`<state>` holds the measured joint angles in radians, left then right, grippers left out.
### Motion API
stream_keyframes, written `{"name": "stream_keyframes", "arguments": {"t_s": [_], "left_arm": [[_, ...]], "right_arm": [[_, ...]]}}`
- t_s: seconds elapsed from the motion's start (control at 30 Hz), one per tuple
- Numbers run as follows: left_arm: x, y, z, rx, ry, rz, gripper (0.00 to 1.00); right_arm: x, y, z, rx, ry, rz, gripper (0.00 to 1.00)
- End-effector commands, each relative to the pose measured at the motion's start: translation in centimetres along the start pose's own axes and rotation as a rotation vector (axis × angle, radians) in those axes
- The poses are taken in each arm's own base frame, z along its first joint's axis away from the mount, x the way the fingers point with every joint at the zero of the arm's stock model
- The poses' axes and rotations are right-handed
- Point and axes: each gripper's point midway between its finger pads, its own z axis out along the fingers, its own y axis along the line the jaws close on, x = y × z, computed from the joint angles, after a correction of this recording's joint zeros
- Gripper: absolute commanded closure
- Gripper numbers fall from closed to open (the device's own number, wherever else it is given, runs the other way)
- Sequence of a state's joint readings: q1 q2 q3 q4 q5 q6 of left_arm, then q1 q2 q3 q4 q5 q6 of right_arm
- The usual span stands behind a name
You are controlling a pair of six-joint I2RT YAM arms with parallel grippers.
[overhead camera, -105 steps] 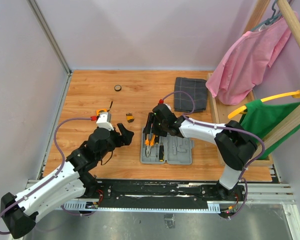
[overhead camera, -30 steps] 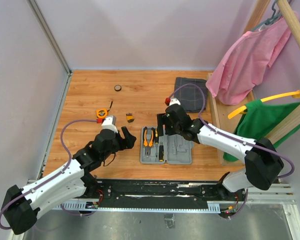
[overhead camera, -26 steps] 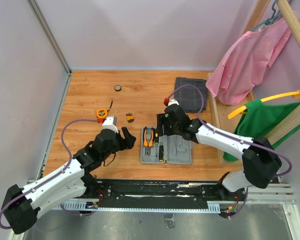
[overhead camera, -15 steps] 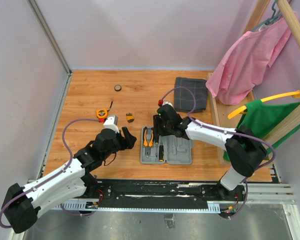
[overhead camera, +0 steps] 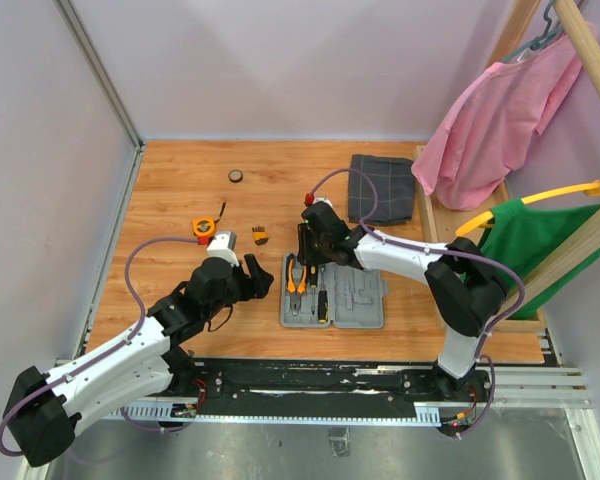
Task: Sort the tools into containers
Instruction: Place the pliers in the storage box.
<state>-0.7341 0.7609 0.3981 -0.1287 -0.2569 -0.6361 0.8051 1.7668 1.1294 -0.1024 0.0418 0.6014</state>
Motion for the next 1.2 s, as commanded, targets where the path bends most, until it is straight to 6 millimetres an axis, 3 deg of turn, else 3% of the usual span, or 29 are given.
{"name": "stream_keyframes", "arguments": {"t_s": [0.0, 0.4, 0.8, 0.97, 1.17], "left_arm": [[-0.2, 0.2, 0.0, 0.000, -0.018, -0.011, 0.27], [-0.1, 0.1, 0.1, 0.007, -0.011, -0.012, 0.27], [-0.3, -0.2, 1.4, -0.037, 0.023, 0.002, 0.29], [-0.5, -1.3, 2.8, -0.035, 0.056, 0.028, 0.37], [-1.1, -2.0, 4.5, -0.052, 0.072, 0.051, 0.41]], "right_arm": [[0.2, 1.0, 0.9, -0.017, 0.024, -0.015, 0.67], [1.4, 0.2, 1.2, 0.013, 0.066, -0.040, 0.79], [3.6, -0.1, 0.9, 0.044, 0.114, -0.076, 0.84], [4.1, -0.8, 1.4, 0.074, 0.138, -0.089, 0.82], [1.8, 0.3, -0.5, 0.030, 0.061, -0.101, 0.68]]}}
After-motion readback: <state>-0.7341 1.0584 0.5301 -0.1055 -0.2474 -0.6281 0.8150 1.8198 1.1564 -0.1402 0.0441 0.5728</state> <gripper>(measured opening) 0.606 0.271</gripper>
